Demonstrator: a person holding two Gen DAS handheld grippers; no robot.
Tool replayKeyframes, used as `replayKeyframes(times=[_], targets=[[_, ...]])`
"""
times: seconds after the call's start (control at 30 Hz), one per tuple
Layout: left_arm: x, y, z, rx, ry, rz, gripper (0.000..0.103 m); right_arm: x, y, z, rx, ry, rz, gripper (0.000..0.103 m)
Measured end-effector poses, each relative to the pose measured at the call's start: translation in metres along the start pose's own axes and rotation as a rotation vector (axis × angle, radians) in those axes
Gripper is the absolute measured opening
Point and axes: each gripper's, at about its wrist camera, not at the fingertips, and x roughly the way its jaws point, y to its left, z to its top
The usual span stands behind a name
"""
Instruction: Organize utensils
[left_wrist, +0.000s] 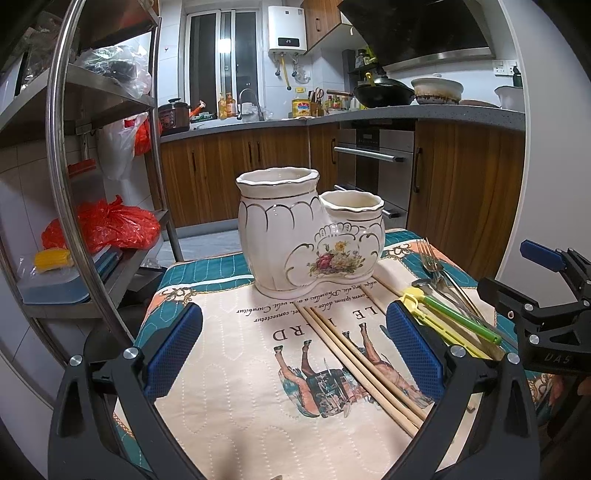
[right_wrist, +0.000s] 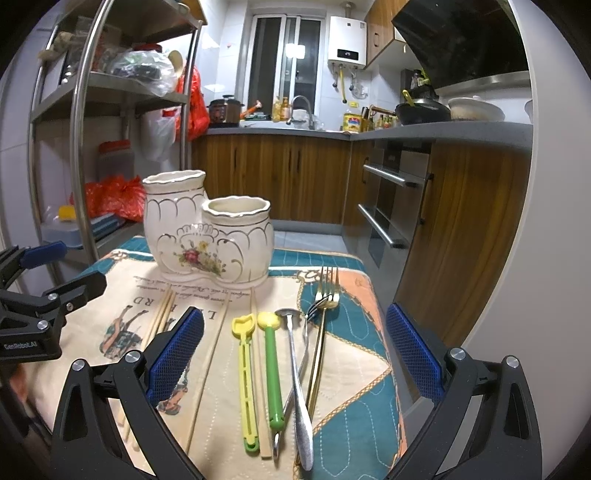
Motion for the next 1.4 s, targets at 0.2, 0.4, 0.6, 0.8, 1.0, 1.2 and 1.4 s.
replayKeyframes(times=[0.2,0.4,0.6,0.8,1.0,1.2,1.4], targets=[[-0.0001,0.0000,0.0000,0.000,0.000,0.002,0.098,0.0023,-0.0005,0.0013,0.001,0.004,-0.002,0.098],[0.0000,0.0002,0.0002,0.001,0.002,0.002,0.098,0.0016,-0.0005,0.0010,-0.001,0.003,-0.003,0.098],[0.0001,0.0003,-0.0003,0.000,0.001,0.001,0.098,0.0022,-0.0006,0.0017,-0.001,0.005,-0.002,0.098],[-0.0001,0.0004,0.0003,0.000,0.001,0.001,0.098,0.0014,0.0000,0.0012,-0.001,0.007,-0.002,0.098],[0.0001,0.0004,-0.0003,0.001,0.002,0.002,0.098,0.0031,-0.0007,0.0020,-0.003,0.004,-0.005,0.098],[-0.0002,0.0011,0.0002,0.000,0.002,0.002,0.098,0.0029,-0.0006,0.0014,-0.005,0.004,-0.003,0.098],[-0.0002,0.0013,0.0005,-0.002,0.004,0.003,0.098,0.0030,-0.0010,0.0008,-0.004,0.005,-0.004,0.098]])
